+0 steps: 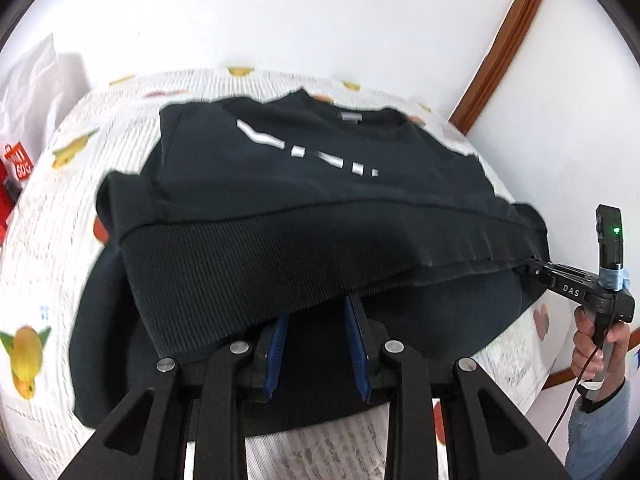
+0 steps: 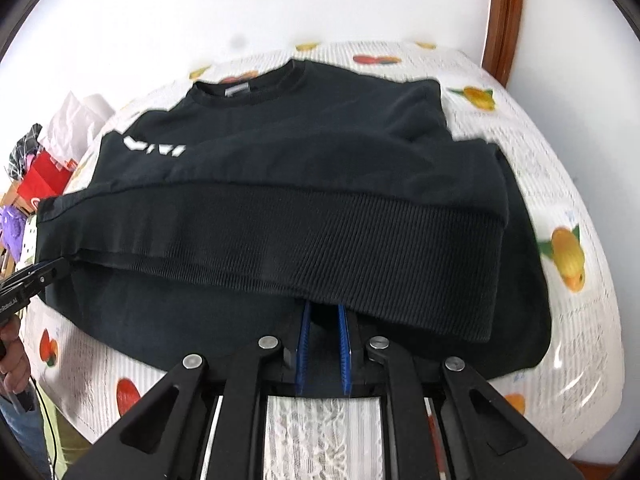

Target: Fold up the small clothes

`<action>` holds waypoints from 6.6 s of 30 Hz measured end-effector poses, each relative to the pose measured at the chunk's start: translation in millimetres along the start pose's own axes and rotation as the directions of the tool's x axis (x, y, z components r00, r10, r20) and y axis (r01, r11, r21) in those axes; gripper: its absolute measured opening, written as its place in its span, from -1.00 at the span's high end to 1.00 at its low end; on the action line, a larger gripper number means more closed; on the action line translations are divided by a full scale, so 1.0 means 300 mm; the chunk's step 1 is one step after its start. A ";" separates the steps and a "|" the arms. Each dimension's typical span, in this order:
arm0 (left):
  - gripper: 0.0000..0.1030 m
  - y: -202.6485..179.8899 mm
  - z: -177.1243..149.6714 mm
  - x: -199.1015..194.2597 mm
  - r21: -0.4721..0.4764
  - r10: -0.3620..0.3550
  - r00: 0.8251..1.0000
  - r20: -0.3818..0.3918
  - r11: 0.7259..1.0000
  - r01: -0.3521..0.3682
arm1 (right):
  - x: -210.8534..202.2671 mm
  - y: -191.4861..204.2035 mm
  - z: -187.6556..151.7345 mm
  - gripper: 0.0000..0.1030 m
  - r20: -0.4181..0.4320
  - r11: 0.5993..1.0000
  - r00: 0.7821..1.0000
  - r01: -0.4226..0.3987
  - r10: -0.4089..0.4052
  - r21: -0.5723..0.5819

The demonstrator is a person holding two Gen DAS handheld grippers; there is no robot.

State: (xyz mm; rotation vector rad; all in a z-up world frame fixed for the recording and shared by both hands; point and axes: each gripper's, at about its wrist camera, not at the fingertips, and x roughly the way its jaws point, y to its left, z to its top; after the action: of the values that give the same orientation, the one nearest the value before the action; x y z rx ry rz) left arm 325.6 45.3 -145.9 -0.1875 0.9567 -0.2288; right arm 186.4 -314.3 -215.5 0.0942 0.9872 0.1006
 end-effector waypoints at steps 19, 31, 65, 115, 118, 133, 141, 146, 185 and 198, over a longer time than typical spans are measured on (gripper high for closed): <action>0.48 0.045 0.295 0.079 0.016 0.063 0.991 0.115 0.998 -0.066 | 0.118 -0.006 0.380 0.78 0.187 0.997 0.979 0.072 -0.078 0.037; 0.08 0.130 0.316 -0.015 0.007 0.155 0.969 0.194 0.987 -0.160 | 0.119 -0.172 0.414 0.09 0.193 0.983 0.967 0.147 -0.167 0.113; 0.77 0.190 0.477 0.121 -0.094 0.250 0.950 0.188 0.967 -0.236 | 0.119 -0.265 0.558 0.75 0.364 0.994 0.931 -0.031 -0.009 0.102; -0.15 0.242 -0.157 -0.129 -0.045 0.344 0.938 0.039 0.939 -0.342 | -0.089 -0.011 0.010 0.00 0.244 0.971 0.942 0.240 -0.229 -0.017; -0.14 0.272 -0.210 -0.175 -0.060 0.344 0.938 0.034 0.938 -0.342 | -0.059 0.125 0.011 0.00 0.232 0.978 0.958 0.191 -0.168 -0.080; -0.27 0.426 -0.390 -0.324 -0.151 0.243 0.969 0.033 0.960 -0.235 | 0.062 0.931 -0.069 -0.06 0.156 0.896 0.977 -0.063 0.145 -0.439; -0.33 0.508 -0.422 -0.358 -0.199 0.228 0.972 0.057 0.957 -0.213 | 0.134 1.203 -0.122 -0.13 0.075 0.784 0.974 -0.124 0.212 -0.608; -0.33 0.540 -0.435 -0.352 -0.217 0.217 0.975 0.046 0.955 -0.202 | 0.221 1.280 -0.125 -0.15 0.126 0.735 0.983 -0.012 0.133 -0.678; -0.33 -0.222 -0.147 0.061 0.186 0.032 0.999 0.027 0.982 -0.037 | 0.060 0.170 0.002 0.45 0.304 0.965 0.926 -0.254 0.225 0.060; 0.54 -0.242 -0.153 0.122 0.100 0.034 0.998 0.057 0.994 -0.039 | 0.132 0.172 0.036 0.49 0.292 0.988 0.946 -0.114 0.141 -0.109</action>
State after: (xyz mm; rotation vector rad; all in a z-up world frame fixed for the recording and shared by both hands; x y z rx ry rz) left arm 300.2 -36.9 -181.8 -0.0825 0.8903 -0.2367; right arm 214.9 -258.5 -235.9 0.0871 0.6718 0.2431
